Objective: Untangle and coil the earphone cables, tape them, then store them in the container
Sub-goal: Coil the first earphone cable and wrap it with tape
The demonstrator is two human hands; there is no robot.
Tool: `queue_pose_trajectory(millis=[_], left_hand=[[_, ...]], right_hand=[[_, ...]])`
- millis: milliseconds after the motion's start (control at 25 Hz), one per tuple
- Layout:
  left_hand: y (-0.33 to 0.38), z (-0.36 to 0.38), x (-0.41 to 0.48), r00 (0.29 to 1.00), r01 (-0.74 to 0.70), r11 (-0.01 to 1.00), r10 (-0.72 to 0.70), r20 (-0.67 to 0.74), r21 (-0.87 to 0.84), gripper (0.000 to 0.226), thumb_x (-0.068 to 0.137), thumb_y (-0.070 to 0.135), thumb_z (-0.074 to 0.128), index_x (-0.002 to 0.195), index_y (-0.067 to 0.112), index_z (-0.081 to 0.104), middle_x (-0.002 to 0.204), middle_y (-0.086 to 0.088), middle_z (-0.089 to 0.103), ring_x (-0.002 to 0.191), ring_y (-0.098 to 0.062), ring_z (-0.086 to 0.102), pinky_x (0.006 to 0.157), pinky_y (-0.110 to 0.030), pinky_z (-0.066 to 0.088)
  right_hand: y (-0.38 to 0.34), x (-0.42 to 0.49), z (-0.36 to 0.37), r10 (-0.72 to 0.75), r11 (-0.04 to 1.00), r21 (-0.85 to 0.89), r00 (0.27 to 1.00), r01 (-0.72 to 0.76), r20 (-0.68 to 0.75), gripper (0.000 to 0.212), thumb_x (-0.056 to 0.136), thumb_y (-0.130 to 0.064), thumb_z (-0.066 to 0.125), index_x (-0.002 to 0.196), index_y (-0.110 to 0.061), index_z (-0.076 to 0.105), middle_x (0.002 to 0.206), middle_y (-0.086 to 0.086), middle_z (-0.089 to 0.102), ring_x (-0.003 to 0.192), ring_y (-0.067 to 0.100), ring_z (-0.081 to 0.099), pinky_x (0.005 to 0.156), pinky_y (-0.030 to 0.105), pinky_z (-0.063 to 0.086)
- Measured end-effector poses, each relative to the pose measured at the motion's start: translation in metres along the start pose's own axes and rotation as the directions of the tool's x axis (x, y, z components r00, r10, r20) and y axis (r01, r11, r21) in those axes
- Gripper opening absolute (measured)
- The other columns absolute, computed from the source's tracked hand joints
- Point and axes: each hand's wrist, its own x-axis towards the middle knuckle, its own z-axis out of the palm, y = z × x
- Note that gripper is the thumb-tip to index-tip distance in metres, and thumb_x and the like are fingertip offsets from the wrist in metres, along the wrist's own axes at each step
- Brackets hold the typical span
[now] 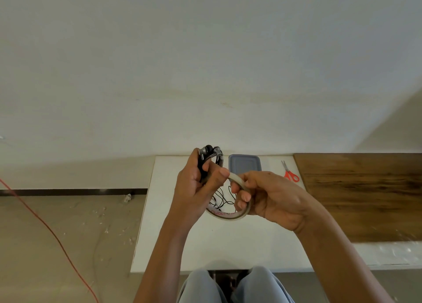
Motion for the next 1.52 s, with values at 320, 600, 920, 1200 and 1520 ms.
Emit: queue_pose_trajectory(millis=[320,600,920,1200,1520], left_hand=[[-0.004,-0.003,0.002,0.999,-0.032,0.992,0.031,-0.006,-0.122,0.032,0.078,0.032,0.067,0.074,0.021,0.037,0.065,-0.006,0.038,0.064,-0.020,0.038,0.064,-0.022,0.043],[-0.007,0.002,0.005,0.997,-0.069,0.987,0.061,-0.056,-0.145,0.034,0.078,0.028,0.065,0.078,0.013,0.034,0.066,-0.005,0.039,0.063,-0.034,0.035,0.063,-0.021,0.041],[-0.003,0.007,0.004,0.992,-0.113,0.974,0.099,-0.080,-0.196,0.031,0.075,0.018,0.061,0.075,0.014,0.030,0.066,-0.020,0.029,0.059,-0.022,0.033,0.059,-0.020,0.039],[-0.001,0.007,0.007,0.991,-0.118,0.969,0.101,-0.086,-0.216,0.032,0.072,0.018,0.060,0.075,0.013,0.029,0.069,-0.023,0.029,0.059,-0.015,0.036,0.058,-0.021,0.039],[0.002,0.009,0.007,0.992,-0.122,0.965,0.108,-0.072,-0.233,0.032,0.072,0.016,0.060,0.072,0.019,0.029,0.068,-0.020,0.028,0.059,-0.012,0.036,0.059,-0.019,0.039]], right_hand=[[0.007,0.003,-0.001,-0.062,0.998,0.002,0.996,0.062,0.065,0.032,0.075,-0.008,0.042,0.077,-0.010,0.075,0.061,0.005,0.059,0.065,0.018,0.056,0.079,0.038,0.049],[-0.001,0.001,0.005,-0.001,0.996,0.088,1.000,0.003,-0.024,0.046,0.093,-0.003,0.035,0.068,-0.006,0.074,0.057,0.006,0.057,0.056,0.014,0.057,0.078,0.035,0.052],[-0.003,-0.004,0.008,-0.053,0.998,-0.036,0.998,0.052,-0.032,0.050,0.093,0.000,0.033,0.071,-0.010,0.076,0.059,0.005,0.059,0.064,0.017,0.057,0.081,0.039,0.049],[0.001,-0.007,0.005,-0.097,0.995,-0.018,0.994,0.098,0.045,0.035,0.080,-0.010,0.042,0.085,-0.009,0.077,0.068,0.008,0.064,0.068,0.017,0.059,0.082,0.039,0.046],[0.001,-0.008,0.007,-0.136,0.991,-0.003,0.990,0.137,0.039,0.032,0.078,-0.014,0.044,0.081,-0.008,0.076,0.060,0.003,0.059,0.063,0.012,0.058,0.068,0.026,0.050]])
